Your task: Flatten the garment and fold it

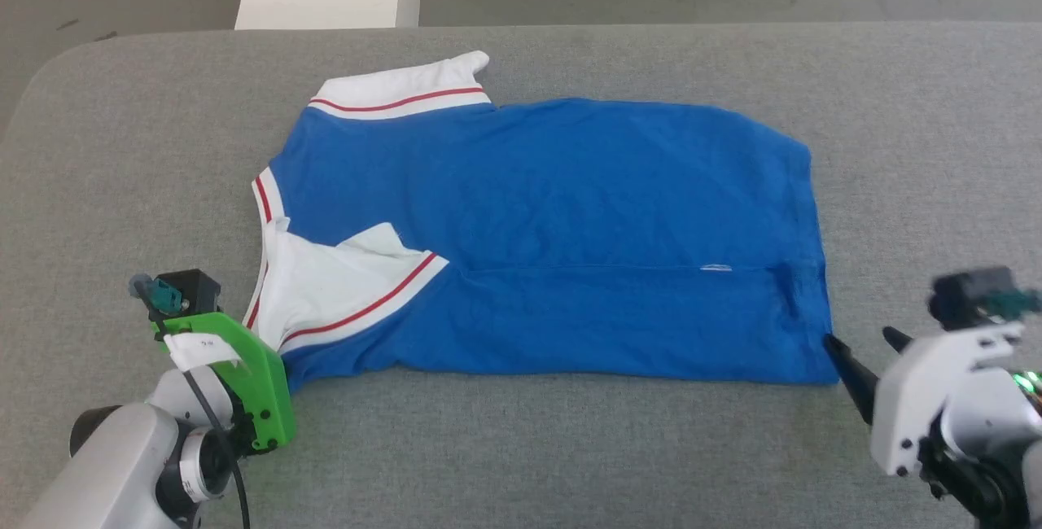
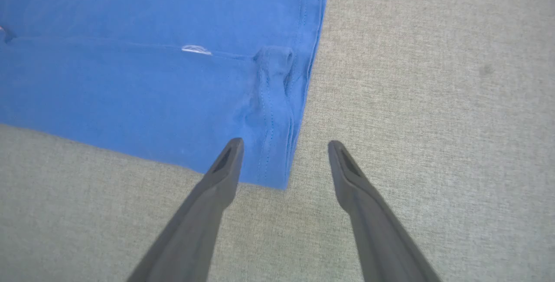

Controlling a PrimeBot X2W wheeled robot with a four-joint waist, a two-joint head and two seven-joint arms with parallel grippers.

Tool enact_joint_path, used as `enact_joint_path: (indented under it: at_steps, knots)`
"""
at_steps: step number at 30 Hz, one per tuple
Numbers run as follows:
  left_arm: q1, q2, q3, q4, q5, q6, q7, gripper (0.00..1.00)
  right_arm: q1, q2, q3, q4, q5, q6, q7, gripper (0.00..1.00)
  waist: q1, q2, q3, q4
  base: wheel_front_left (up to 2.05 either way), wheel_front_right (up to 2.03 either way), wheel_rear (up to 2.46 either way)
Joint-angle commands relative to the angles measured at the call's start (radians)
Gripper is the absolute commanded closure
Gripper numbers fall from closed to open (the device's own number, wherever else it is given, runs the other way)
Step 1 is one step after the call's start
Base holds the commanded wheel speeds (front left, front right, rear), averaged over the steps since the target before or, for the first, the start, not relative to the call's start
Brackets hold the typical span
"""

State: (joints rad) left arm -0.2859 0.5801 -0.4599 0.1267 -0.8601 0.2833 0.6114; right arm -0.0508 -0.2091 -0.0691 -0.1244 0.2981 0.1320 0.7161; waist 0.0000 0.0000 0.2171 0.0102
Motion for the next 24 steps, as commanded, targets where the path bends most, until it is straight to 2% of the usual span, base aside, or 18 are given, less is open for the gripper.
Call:
enact_joint_path:
  at_steps: [1, 5, 9, 23, 24]
  knots:
    - [0.015, 0.003, 0.007, -0.018, -0.008, 0.007, -0.009, 1.00, -0.036, 0.000, 0.014, -0.009, -0.027, -0.001, 0.054, 0.00, 0.0000, 0.0000, -0.001, -0.004, 0.00, 0.00, 0.00]
    - [0.024, 0.011, 0.007, -0.059, -0.004, 0.017, -0.009, 1.00, -0.088, -0.013, 0.061, -0.002, -0.097, -0.001, 0.219, 0.00, 0.0000, 0.0000, 0.010, 0.001, 0.00, 0.00, 0.00]
    - [0.017, 0.009, 0.004, -0.090, 0.000, 0.020, -0.012, 1.00, -0.124, -0.029, 0.087, 0.019, -0.139, -0.001, 0.314, 0.00, 0.0000, 0.0000, 0.036, 0.015, 0.00, 0.00, 0.00]
    - [0.009, -0.004, 0.002, -0.101, -0.002, 0.016, -0.029, 1.00, -0.154, -0.054, 0.200, 0.155, -0.125, -0.001, 0.385, 0.00, 0.0000, 0.0000, 0.101, 0.042, 0.00, 0.00, 0.00]
    - [0.009, -0.004, 0.002, -0.099, -0.002, 0.016, -0.030, 1.00, -0.155, -0.057, 0.201, 0.159, -0.121, -0.001, 0.389, 0.51, 0.0000, 0.0000, 0.101, 0.042, 0.00, 0.00, 0.00]
